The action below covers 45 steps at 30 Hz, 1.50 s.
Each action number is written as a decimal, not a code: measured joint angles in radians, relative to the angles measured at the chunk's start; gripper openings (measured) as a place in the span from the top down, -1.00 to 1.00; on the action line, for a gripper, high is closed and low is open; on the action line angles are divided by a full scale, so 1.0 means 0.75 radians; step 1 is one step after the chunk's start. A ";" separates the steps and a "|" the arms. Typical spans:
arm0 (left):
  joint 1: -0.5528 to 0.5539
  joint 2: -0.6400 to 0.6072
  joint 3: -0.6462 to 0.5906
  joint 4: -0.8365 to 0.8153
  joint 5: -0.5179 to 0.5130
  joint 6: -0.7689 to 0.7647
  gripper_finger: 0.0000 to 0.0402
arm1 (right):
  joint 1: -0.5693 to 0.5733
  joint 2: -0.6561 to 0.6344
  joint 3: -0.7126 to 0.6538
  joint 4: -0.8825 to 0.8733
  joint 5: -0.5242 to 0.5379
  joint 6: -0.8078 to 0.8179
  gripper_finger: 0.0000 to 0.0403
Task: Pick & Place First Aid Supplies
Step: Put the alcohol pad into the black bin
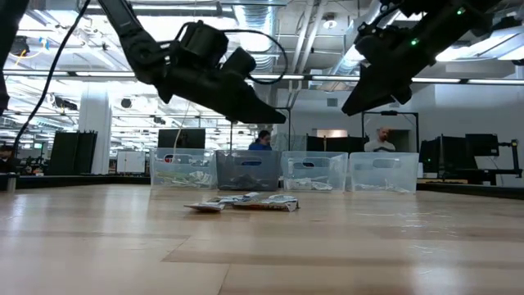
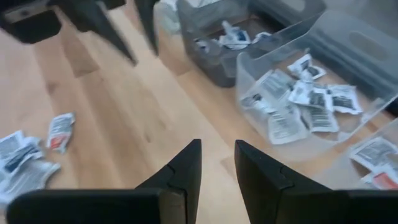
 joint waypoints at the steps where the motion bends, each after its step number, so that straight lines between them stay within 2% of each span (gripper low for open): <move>1: -0.034 0.000 0.000 -0.020 -0.012 0.000 0.55 | 0.015 0.000 0.000 -0.002 0.000 0.003 0.55; 4: -0.153 0.000 0.000 -0.103 -0.114 0.001 0.55 | 0.060 0.000 0.000 -0.002 0.000 0.003 0.55; 8: -0.346 0.001 -0.001 -0.249 -0.367 -0.005 0.55 | 0.124 0.000 0.000 -0.001 0.001 0.003 0.55; 13: -0.570 0.001 -0.001 -0.259 -0.669 -0.051 0.55 | 0.218 0.000 0.000 -0.001 -0.001 0.002 0.55; 16: -0.684 0.001 -0.001 -0.265 -0.787 -0.060 0.55 | 0.281 0.000 0.000 -0.001 0.000 0.002 0.55; 22: -0.837 0.001 -0.021 -0.304 -1.000 -0.333 0.56 | 0.403 0.001 0.000 -0.001 -0.001 0.011 0.55; 28: -0.863 0.001 -0.057 -0.333 -1.028 -0.574 0.56 | 0.461 0.001 0.000 -0.005 0.043 0.012 0.55; 33: -0.857 0.001 -0.091 -0.334 -1.028 -0.585 0.54 | 0.454 0.001 0.000 -0.015 0.056 0.013 0.55; 45: -0.835 0.001 -0.149 -0.334 -0.998 -0.650 0.14 | 0.454 0.001 0.000 -0.068 0.102 0.017 0.55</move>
